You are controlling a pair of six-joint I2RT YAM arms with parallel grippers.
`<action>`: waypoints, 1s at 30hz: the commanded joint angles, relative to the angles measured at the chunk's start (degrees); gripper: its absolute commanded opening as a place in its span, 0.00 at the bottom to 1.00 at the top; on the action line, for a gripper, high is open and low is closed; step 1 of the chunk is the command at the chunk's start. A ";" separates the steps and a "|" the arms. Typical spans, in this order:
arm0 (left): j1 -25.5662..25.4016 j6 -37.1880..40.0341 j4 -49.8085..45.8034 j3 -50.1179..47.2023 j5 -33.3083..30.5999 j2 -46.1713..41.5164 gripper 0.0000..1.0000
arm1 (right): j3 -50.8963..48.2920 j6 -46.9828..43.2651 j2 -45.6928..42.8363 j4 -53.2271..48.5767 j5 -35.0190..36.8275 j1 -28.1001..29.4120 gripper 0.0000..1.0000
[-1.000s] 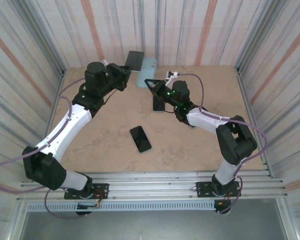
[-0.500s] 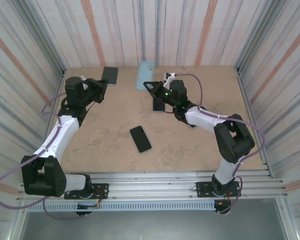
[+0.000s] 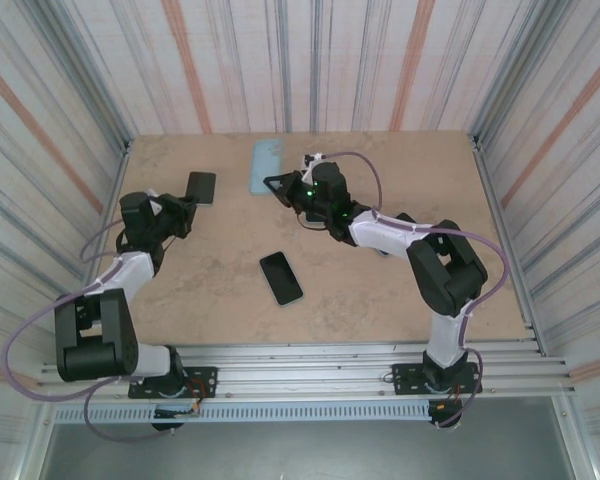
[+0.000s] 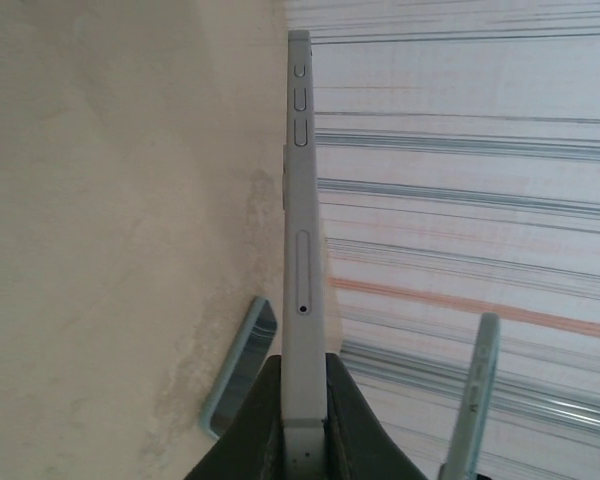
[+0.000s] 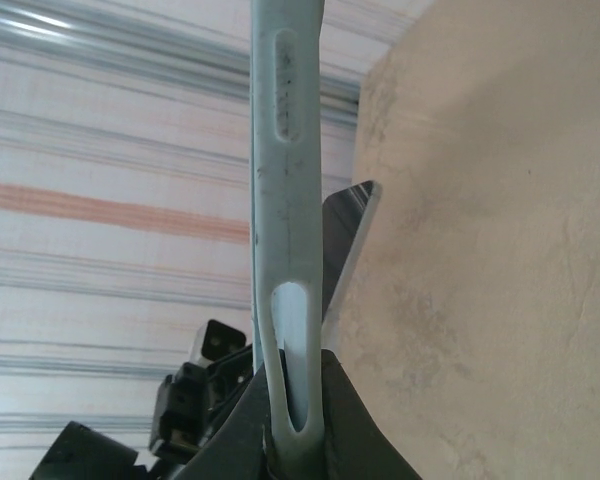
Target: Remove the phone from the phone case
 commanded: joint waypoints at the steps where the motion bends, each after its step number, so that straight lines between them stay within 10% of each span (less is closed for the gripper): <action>1: 0.98 3.08 9.73 -2.58 2.69 1.87 0.00 | 3.24 1.10 2.19 -2.95 0.36 1.78 0.01; 19: 4.86 6.60 11.37 -3.11 8.57 14.96 0.01 | 11.87 3.31 10.53 -12.01 2.88 6.09 0.01; 30: 6.04 7.61 7.14 -4.63 9.10 16.60 0.25 | 15.06 5.64 14.80 -14.85 3.22 7.04 0.00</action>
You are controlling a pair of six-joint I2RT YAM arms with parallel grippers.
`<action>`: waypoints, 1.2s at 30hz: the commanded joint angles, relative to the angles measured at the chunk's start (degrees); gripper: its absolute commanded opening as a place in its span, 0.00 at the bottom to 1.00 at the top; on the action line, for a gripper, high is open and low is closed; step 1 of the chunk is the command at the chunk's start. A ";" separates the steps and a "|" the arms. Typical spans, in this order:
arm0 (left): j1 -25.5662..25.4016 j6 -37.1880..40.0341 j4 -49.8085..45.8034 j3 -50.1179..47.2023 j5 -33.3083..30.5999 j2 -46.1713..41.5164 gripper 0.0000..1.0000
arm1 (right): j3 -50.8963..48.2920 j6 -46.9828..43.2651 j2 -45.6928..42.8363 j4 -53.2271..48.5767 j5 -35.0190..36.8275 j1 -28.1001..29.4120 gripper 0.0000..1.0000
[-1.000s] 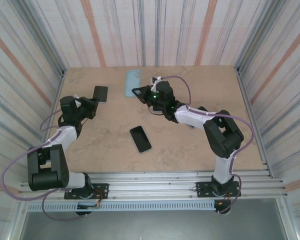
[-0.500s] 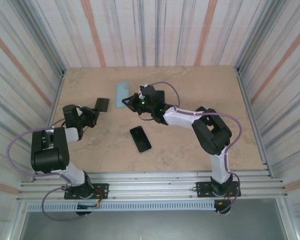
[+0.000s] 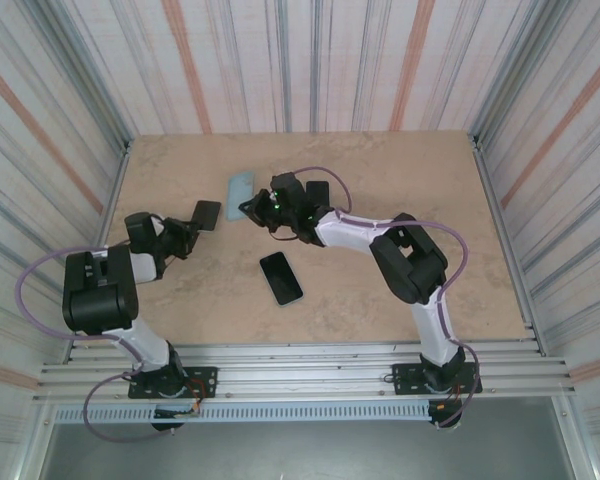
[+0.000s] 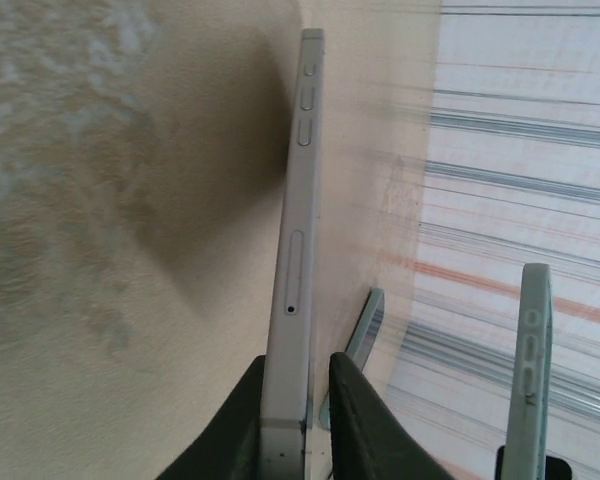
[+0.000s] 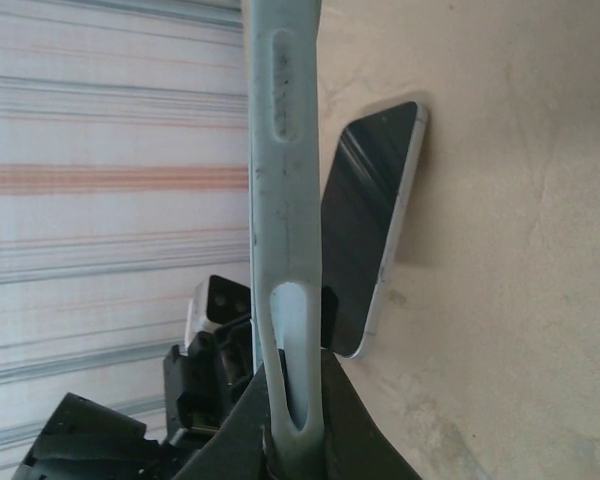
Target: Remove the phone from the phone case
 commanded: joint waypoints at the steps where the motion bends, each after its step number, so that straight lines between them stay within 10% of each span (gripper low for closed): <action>1: 1.02 1.82 -2.59 -0.18 0.93 0.55 0.30 | 2.55 2.10 1.99 -1.61 1.53 0.73 0.00; 12: 1.91 2.41 -8.36 -0.41 0.10 0.19 0.57 | 6.57 -0.09 6.40 -5.47 1.93 1.53 0.00; 36: 4.23 6.09 -24.16 -0.64 -1.92 -7.70 0.69 | 14.59 -6.07 15.26 -13.04 1.46 3.37 0.03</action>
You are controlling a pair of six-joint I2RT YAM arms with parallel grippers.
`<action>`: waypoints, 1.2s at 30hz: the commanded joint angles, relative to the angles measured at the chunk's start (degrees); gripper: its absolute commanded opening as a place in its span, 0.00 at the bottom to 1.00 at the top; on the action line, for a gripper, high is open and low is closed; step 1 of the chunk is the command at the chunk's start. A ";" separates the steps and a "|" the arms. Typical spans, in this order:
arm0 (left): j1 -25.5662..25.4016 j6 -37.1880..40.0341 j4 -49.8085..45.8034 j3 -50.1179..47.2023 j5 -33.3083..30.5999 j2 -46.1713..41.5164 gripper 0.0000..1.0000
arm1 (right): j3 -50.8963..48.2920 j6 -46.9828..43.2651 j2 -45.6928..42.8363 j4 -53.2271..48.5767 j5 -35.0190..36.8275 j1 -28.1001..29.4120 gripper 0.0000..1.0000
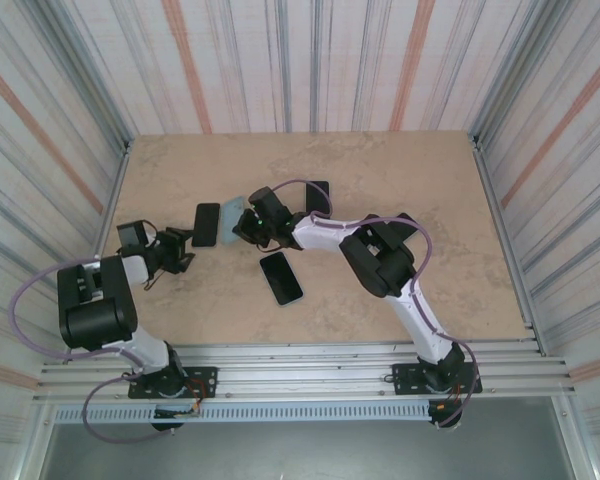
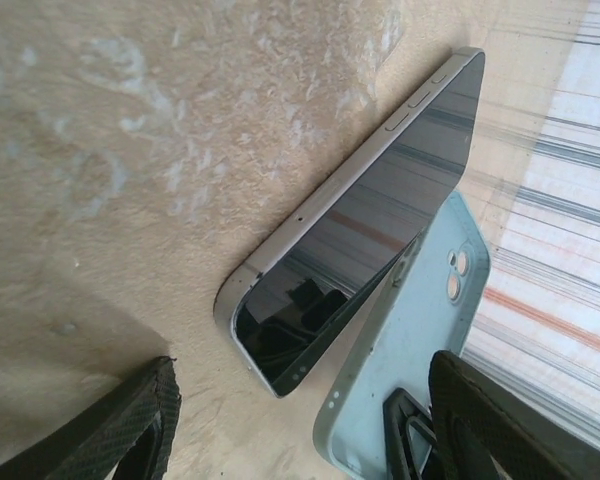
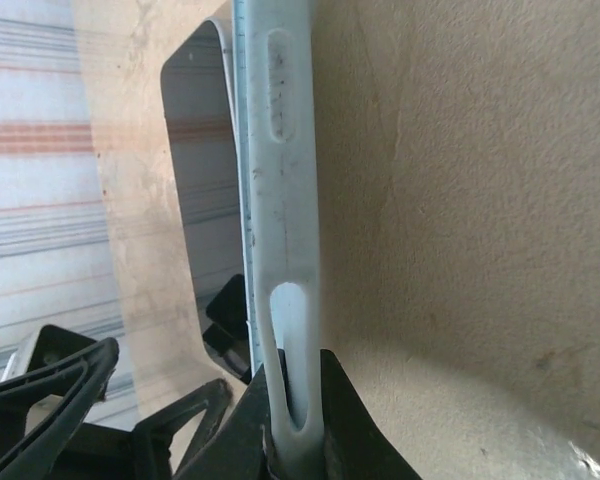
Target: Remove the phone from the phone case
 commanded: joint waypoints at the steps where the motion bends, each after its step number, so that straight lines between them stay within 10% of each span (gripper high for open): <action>1: 0.38 1.36 -4.04 -0.70 -0.31 -2.79 0.70 | 2.34 -0.96 1.76 -2.08 0.33 0.59 0.04; 36: -1.06 15.10 -27.39 7.56 1.39 -19.14 0.81 | 8.10 -17.89 -3.75 -16.96 3.68 -0.30 0.77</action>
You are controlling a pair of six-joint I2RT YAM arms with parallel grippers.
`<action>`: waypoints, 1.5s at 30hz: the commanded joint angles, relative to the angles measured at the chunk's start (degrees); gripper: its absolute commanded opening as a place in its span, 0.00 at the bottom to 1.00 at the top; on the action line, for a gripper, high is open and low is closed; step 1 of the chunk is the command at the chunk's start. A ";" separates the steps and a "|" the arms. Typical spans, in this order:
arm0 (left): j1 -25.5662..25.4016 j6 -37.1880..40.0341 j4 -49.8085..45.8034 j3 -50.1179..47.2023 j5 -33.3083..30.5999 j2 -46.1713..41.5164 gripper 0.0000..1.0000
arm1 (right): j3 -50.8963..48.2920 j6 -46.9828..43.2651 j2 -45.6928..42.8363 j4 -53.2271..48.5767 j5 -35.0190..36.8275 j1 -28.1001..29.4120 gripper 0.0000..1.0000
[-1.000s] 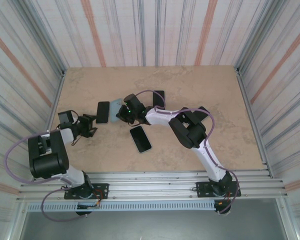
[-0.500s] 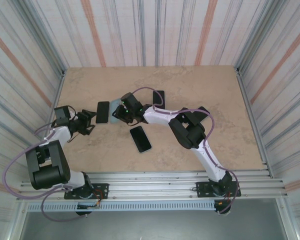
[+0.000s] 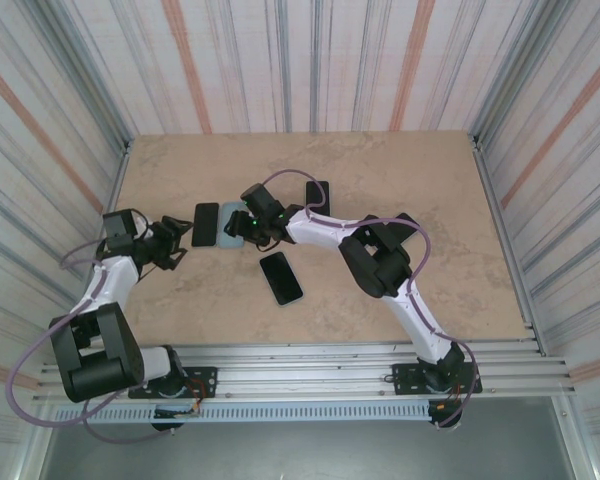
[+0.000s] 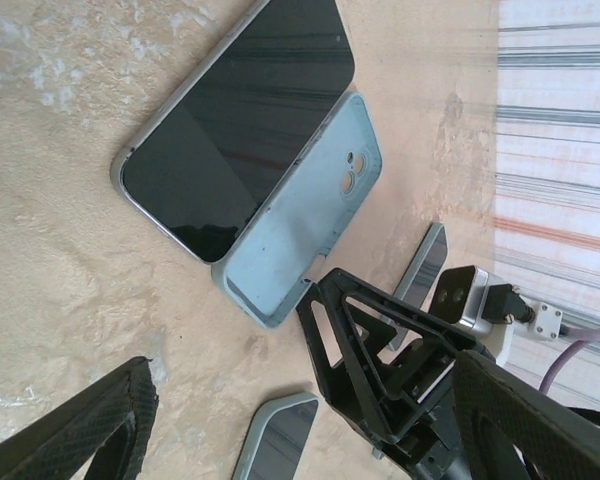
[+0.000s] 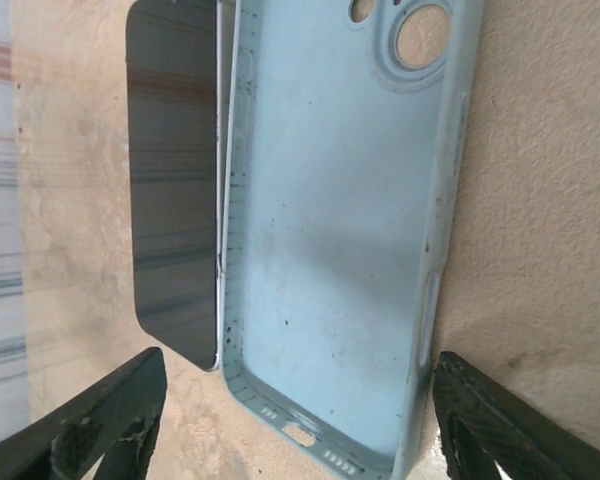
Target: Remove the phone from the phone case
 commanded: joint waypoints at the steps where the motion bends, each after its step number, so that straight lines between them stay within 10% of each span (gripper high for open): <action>1: -1.69 1.83 -2.55 0.71 0.29 -2.64 0.81 | 0.06 -4.02 -5.49 -3.11 1.87 -0.85 0.80; 18: -19.78 2.96 -3.57 3.94 -9.75 -2.92 0.98 | -16.82 -17.95 -25.07 -15.15 10.75 -2.13 0.99; 45: -21.20 -0.95 -3.60 -2.46 -5.66 -7.01 0.97 | -26.58 -23.76 -24.68 -23.24 16.77 8.15 0.96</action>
